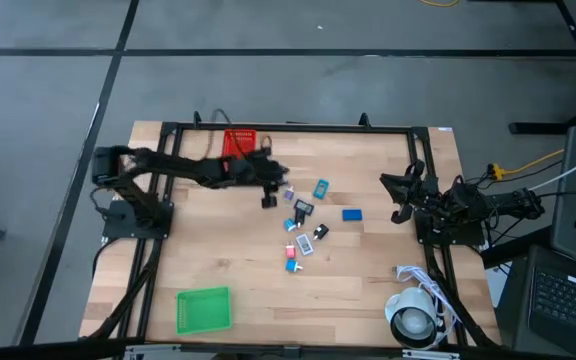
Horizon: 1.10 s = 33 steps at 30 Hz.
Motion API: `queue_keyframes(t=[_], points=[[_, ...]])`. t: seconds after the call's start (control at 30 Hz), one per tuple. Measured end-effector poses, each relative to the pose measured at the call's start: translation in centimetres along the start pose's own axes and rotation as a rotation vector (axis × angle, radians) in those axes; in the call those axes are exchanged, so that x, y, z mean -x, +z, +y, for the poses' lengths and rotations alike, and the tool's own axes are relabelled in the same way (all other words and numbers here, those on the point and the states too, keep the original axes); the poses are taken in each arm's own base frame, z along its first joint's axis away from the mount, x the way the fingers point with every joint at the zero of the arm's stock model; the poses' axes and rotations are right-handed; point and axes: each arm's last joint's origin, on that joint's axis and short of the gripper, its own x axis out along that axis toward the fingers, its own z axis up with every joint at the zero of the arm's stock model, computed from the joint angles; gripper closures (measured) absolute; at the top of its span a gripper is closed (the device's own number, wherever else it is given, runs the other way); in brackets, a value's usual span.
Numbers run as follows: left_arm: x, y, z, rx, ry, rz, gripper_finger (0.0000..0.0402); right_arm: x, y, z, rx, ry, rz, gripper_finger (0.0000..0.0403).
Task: Pick & Place Office items
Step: Put the white charger adapter into the red bin
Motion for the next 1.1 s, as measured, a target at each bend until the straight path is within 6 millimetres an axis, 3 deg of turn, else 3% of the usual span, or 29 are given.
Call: queue_keyframes(t=[0.2, 0.33, 0.47, 0.67, 1.1], points=[[5.1, -0.6, 4.7, 0.076, 0.145, -0.087, 0.0280, 0.0, -0.2, 0.0, -0.005, 0.011, 0.022, 0.0347], [7.9, -2.7, 7.0, 0.145, 0.217, -0.139, 0.0280, 0.0, -0.4, 0.1, -0.013, 0.017, 0.035, 0.0347], [9.4, -5.5, 8.0, 0.196, 0.227, -0.206, 0.0280, 0.0, -0.4, 0.1, -0.012, 0.017, 0.036, 0.0347], [9.2, -9.4, 8.1, 0.266, 0.229, -0.187, 0.0280, 0.0, -0.3, 0.1, -0.014, 0.017, 0.032, 0.0347], [6.0, -12.7, 8.9, 0.321, 0.205, -0.056, 0.0280, 0.0, -0.2, 0.1, -0.019, 0.016, 0.017, 0.0347]])
